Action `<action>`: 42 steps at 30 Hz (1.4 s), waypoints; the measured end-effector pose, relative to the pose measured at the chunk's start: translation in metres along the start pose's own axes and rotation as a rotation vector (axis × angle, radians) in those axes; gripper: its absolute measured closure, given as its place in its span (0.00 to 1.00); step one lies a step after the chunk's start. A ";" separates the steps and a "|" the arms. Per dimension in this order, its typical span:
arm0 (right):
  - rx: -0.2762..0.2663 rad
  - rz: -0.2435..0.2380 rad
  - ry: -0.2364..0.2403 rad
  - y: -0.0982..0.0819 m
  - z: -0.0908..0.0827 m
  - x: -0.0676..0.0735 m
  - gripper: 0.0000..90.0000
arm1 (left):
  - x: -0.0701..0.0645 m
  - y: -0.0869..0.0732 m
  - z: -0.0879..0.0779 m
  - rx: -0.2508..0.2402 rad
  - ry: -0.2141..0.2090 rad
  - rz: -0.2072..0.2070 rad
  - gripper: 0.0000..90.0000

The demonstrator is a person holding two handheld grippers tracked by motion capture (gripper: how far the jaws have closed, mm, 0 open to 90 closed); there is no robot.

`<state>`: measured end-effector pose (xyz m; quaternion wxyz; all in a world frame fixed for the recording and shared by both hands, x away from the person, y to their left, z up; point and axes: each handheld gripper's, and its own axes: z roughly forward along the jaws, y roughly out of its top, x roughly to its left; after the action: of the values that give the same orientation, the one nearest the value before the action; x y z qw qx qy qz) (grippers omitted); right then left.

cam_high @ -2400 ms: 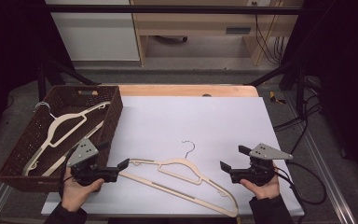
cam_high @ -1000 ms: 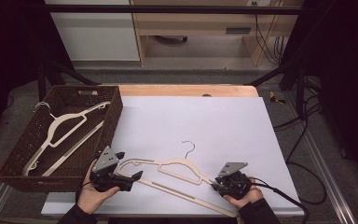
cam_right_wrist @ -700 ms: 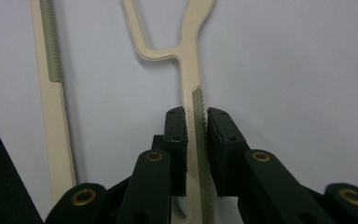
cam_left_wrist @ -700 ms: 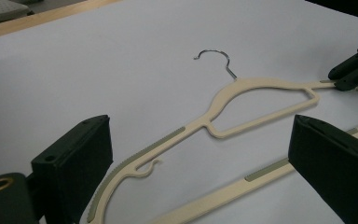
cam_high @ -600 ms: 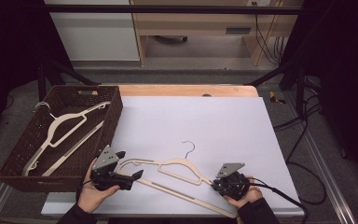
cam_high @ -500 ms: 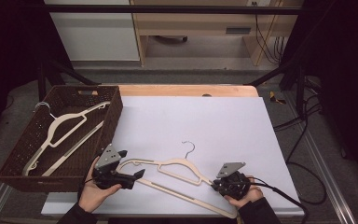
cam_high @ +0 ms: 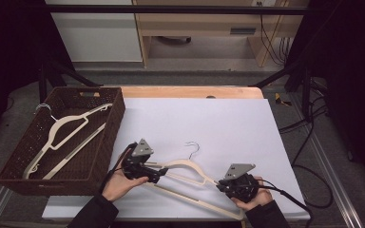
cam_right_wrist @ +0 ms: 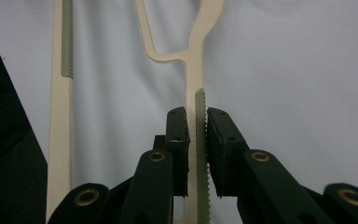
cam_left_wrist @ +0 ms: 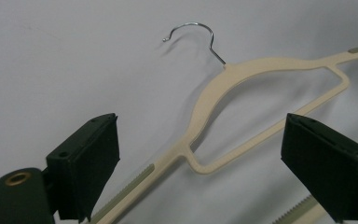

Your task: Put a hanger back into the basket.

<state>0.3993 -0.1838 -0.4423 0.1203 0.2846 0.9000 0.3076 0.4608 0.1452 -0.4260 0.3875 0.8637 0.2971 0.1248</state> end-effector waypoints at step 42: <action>-0.043 0.011 0.015 0.000 -0.007 -0.006 0.82 | -0.014 0.015 0.035 0.086 -0.031 0.268 0.82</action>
<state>0.4012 -0.1911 -0.4366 0.1181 0.2845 0.8924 0.3297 0.4716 0.1079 -0.4382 0.3347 0.9132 0.1782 0.1493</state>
